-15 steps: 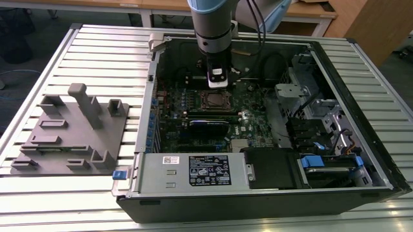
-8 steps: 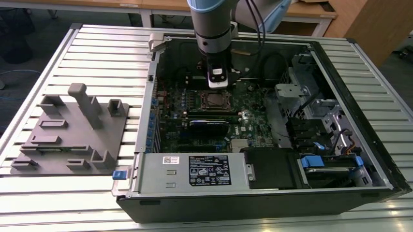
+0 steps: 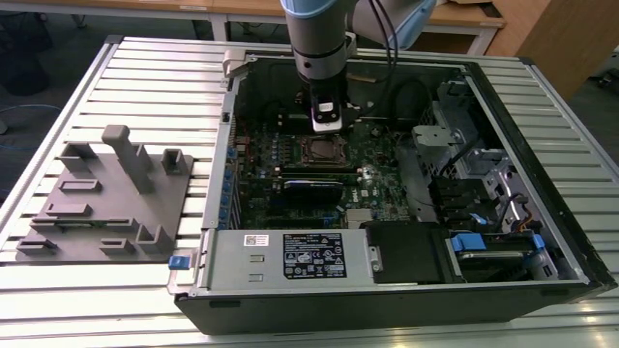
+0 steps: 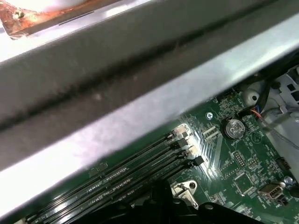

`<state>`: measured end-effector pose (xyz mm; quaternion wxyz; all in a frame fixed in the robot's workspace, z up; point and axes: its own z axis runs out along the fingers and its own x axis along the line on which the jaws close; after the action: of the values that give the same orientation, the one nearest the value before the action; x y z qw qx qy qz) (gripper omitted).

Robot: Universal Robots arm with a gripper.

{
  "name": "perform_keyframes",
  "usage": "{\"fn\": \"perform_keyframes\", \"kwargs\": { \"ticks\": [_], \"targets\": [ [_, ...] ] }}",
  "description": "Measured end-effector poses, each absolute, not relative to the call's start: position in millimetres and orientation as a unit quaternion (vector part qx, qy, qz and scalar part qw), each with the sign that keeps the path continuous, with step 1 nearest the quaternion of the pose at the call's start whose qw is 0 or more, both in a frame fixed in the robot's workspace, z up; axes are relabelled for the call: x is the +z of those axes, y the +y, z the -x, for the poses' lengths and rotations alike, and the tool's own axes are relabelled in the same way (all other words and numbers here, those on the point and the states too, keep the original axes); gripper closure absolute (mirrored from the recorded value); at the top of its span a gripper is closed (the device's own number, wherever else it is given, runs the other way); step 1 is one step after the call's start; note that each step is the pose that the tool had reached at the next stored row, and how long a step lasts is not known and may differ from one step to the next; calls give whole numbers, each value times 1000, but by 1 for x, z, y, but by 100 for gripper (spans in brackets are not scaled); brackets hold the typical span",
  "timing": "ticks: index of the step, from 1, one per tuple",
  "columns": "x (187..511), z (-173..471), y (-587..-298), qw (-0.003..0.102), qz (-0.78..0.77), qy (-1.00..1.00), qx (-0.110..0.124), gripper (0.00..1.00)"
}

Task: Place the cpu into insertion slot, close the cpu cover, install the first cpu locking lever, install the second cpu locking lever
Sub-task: 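Install the first cpu locking lever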

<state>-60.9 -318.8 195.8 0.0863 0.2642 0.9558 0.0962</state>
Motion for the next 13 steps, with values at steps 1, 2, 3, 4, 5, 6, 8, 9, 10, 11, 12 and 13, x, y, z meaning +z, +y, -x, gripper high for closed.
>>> {"fn": "perform_keyframes", "kwargs": {
  "ticks": [1,2,3,4,5,6,8,9,10,11,12,13],
  "targets": [
    [197,61,-319,86,-264,956,96,89],
    [199,61,-319,86,-264,956,96,89],
    [201,61,-319,86,-264,956,96,89],
    [201,61,-319,86,-264,956,96,89],
    [201,61,-319,86,-264,956,96,89],
    [201,61,-318,86,-264,956,96,89],
    [201,62,-318,86,-264,956,96,89],
    [201,62,-317,86,-264,956,96,89],
    [201,63,-316,86,-264,956,96,89],
    [201,63,-315,86,-264,956,96,89],
    [201,64,-315,86,-264,956,96,89],
    [201,64,-314,86,-264,956,96,89]
  ]
}}
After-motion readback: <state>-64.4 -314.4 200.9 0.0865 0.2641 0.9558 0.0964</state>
